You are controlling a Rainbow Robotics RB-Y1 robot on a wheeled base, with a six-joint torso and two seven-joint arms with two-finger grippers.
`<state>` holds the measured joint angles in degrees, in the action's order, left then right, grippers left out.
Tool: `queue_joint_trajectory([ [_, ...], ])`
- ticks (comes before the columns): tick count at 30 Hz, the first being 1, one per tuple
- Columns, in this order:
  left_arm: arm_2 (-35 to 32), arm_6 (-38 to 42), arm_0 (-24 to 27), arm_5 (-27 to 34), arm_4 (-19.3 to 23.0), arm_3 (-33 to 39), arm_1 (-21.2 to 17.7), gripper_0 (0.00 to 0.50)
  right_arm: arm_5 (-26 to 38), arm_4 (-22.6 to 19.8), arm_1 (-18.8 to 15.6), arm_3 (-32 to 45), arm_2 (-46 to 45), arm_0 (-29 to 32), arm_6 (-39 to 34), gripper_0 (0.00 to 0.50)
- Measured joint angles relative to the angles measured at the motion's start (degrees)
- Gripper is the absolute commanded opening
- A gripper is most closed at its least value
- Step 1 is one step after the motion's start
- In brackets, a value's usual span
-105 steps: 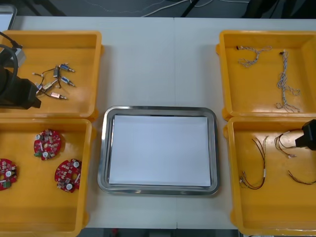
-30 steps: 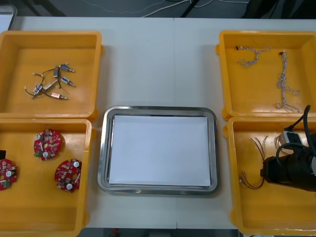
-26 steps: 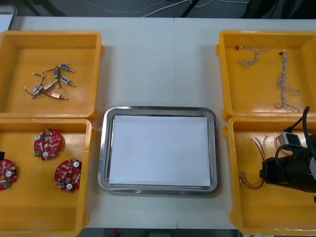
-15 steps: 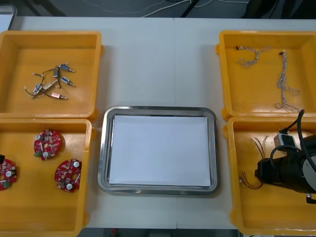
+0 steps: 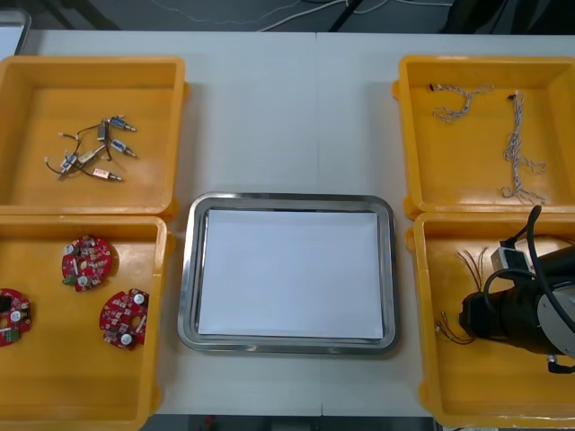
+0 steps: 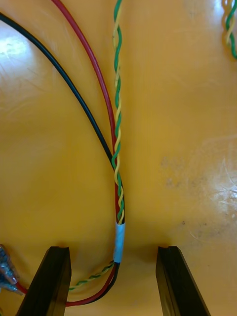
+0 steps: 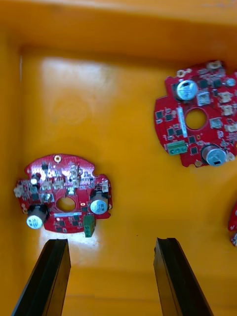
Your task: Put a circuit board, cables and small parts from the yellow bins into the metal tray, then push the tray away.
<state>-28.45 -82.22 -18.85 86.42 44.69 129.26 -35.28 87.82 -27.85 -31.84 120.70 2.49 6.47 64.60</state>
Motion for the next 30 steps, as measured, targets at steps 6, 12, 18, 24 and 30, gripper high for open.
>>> queue_joint_trajectory([
  [6, 2.54, 3.58, 0.17, 1.33, -4.41, 0.00, -0.01, 0.500, -1.53, 0.18, 0.00, -0.85, 0.59, 0.01, 0.00, 0.500],
  [12, 2.73, 3.58, 0.06, 0.82, -5.82, -0.05, -0.01, 0.500, -2.11, 0.18, 0.00, -0.96, 0.59, 0.01, 0.00, 0.500],
  [18, 2.73, 3.58, -1.03, -3.53, -5.98, -1.67, -0.01, 0.500, -2.16, 0.18, 0.00, -0.96, 0.59, 0.00, 0.00, 0.077],
  [24, 2.73, 3.57, -2.50, -7.53, -5.12, -4.53, -0.01, 0.500, -2.30, 0.10, 0.00, -0.97, 0.59, 0.00, 0.00, 0.000],
  [30, 3.21, 3.56, -3.20, -8.36, -4.96, -5.91, -0.01, 0.500, -2.33, -0.09, 0.00, -0.97, 0.59, -0.02, 0.00, 0.000],
])
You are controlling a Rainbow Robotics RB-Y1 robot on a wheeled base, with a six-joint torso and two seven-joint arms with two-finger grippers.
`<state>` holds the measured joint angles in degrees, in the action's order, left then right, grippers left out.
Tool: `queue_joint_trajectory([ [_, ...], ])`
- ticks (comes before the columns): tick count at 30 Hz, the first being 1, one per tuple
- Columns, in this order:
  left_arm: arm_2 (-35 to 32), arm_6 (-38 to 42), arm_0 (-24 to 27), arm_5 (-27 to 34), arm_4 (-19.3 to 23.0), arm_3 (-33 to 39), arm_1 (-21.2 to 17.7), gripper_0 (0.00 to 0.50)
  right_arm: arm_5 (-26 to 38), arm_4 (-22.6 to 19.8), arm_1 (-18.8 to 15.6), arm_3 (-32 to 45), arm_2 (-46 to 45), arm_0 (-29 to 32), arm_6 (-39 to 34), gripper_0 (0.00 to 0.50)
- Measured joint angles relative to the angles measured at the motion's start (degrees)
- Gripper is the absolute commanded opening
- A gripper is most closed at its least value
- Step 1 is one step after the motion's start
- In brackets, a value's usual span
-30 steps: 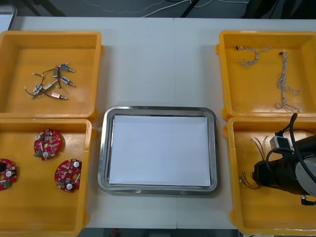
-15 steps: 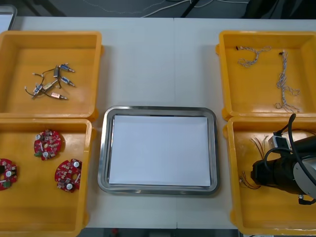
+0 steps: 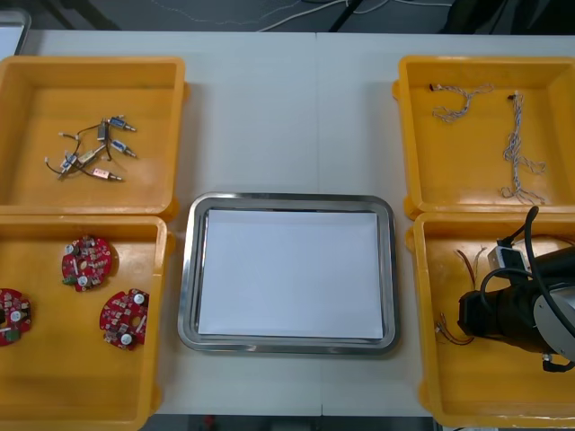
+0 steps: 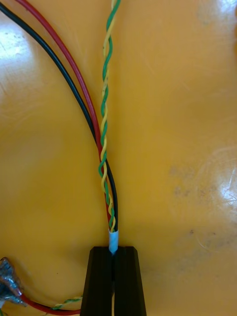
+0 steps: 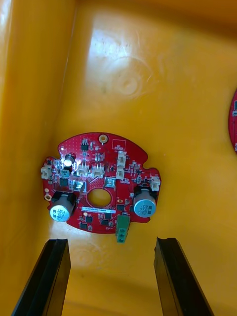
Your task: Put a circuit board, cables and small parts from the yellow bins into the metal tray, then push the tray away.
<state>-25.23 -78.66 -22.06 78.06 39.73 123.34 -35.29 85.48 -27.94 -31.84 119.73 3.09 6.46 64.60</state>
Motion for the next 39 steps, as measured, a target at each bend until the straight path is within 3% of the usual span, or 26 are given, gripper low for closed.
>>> queue_joint_trajectory([
  [7, 1.89, -0.02, -0.12, -1.32, -0.03, -1.44, 0.00, 0.500, 4.53, -0.71, 0.00, 1.02, -0.45, -0.96, 0.00, 0.000],
  [26, 5.24, -1.70, -0.21, -5.96, -0.90, -4.90, 0.00, 0.500, 18.96, -3.77, 0.00, 13.55, -9.68, -2.84, 0.03, 0.000],
  [33, 5.25, -4.54, -0.63, -7.36, -0.90, -6.77, 0.00, 0.500, 20.60, -5.22, 0.00, 17.52, -12.09, -3.48, 2.48, 0.000],
  [39, 5.26, -5.17, -0.77, -7.50, -0.95, -7.27, 0.00, 0.500, 24.02, -10.29, 0.01, 18.46, -14.67, -5.27, 4.46, 0.000],
])
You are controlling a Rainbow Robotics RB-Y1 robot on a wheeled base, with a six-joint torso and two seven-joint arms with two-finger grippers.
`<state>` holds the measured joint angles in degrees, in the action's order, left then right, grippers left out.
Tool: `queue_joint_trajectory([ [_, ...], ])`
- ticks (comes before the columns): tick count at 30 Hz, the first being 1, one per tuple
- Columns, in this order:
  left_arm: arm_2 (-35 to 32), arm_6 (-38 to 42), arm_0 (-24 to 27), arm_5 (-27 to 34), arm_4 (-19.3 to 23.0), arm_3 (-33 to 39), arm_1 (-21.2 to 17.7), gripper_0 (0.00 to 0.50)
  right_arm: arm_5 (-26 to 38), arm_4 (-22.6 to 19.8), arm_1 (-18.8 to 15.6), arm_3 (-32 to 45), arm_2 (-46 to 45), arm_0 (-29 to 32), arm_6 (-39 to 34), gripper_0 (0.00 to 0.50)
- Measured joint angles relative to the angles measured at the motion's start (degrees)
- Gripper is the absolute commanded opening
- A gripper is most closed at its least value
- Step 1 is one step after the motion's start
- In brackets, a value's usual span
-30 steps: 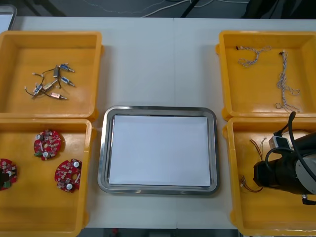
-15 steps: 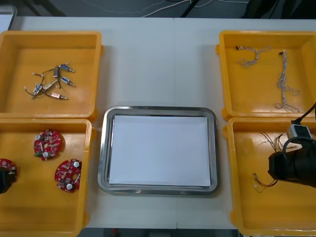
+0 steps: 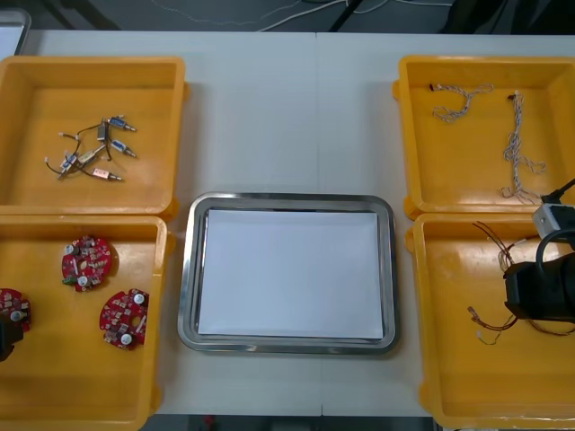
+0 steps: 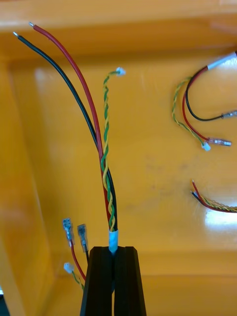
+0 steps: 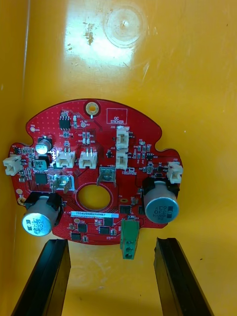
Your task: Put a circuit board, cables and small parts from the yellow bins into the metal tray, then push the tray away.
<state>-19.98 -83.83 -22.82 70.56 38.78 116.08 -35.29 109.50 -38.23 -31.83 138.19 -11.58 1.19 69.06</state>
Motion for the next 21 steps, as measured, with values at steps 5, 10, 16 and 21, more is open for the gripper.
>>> queue_joint_trajectory([
  [5, 0.00, 0.00, -0.03, -0.01, -0.32, -0.03, 0.00, 0.500, 0.17, -1.85, 0.00, 1.37, -1.67, -2.67, 0.87, 0.000],
  [10, 0.01, 0.00, -0.05, -0.01, -0.66, -0.10, 0.00, 0.500, 0.27, -1.99, 0.00, 3.00, -1.76, -5.01, 0.90, 0.000],
  [16, 0.03, 0.00, -0.05, -0.01, -0.79, -0.13, 0.00, 0.500, 0.28, -2.49, -0.08, 3.68, -1.87, -6.07, 1.18, 0.000],
  [21, 0.47, 0.00, -0.05, -0.01, -1.01, -0.14, 0.00, 0.500, 0.29, -3.21, -1.50, 3.75, -2.00, -6.15, 1.30, 0.000],
])
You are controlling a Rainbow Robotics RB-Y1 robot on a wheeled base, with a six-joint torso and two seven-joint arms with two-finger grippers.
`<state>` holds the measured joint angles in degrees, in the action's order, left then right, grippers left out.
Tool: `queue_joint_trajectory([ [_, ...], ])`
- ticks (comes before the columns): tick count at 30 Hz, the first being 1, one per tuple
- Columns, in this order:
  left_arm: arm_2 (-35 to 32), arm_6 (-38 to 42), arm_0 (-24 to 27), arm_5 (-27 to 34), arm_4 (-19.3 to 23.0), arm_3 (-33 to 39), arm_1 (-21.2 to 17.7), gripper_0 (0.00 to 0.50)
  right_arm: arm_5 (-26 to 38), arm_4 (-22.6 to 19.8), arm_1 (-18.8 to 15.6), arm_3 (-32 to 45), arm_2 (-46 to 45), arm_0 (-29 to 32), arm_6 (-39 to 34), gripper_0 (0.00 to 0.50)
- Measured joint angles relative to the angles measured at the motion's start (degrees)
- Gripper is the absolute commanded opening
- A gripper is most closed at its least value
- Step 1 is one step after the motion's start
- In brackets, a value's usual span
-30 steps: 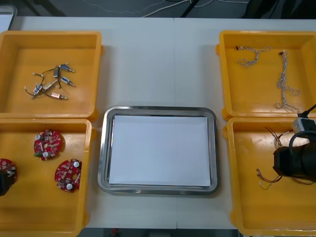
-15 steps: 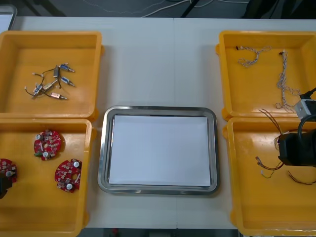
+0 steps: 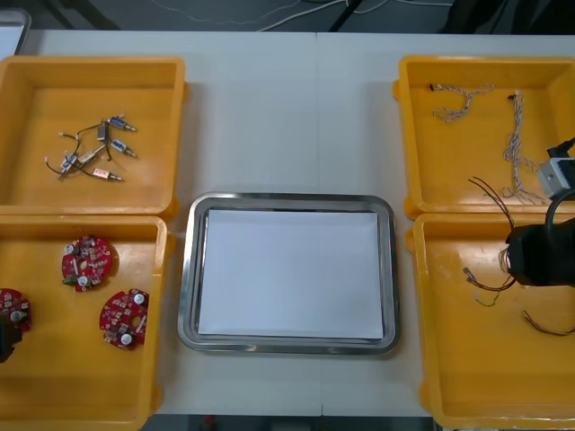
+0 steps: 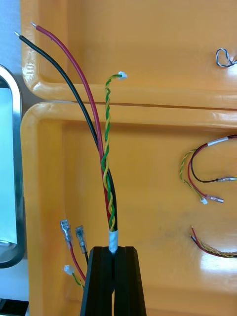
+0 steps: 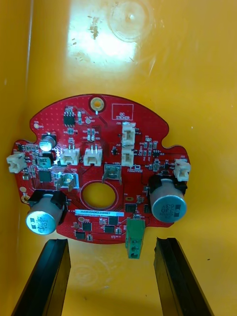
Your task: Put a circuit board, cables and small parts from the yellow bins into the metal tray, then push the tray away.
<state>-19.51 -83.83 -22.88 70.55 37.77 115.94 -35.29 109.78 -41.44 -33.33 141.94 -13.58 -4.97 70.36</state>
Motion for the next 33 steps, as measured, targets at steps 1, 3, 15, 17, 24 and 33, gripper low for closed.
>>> queue_joint_trajectory([
  [1, 0.15, 0.00, 0.00, 0.00, -0.05, 0.00, 0.00, 0.500, 0.00, -0.23, -0.47, 0.01, 0.00, 0.00, 0.27, 0.000],
  [3, 0.49, 0.00, 0.00, 0.00, -0.07, 0.00, 0.00, 0.500, 0.00, -0.77, -1.42, 0.05, 0.00, -0.01, 1.70, 0.000],
  [15, 1.45, 0.00, 0.00, 0.00, -0.36, -0.03, 0.36, 0.500, 0.00, -6.14, -6.36, 0.21, 0.00, -1.20, 2.30, 0.000],
  [17, 1.45, 0.00, 0.00, 0.00, -0.36, -0.03, 0.47, 0.500, 0.00, -6.83, -7.08, 0.21, 0.00, -1.37, 2.30, 0.000],
  [24, 1.45, 0.00, 0.01, 0.00, -0.58, -0.04, 0.95, 0.500, 0.00, -8.65, -9.30, 0.26, 0.00, -1.51, 2.29, 0.000],
  [33, 1.45, 0.00, 0.37, -0.04, -1.20, -1.25, 1.57, 0.500, 0.00, -10.45, -10.98, 0.31, 0.00, -1.57, 2.19, 0.000],
])
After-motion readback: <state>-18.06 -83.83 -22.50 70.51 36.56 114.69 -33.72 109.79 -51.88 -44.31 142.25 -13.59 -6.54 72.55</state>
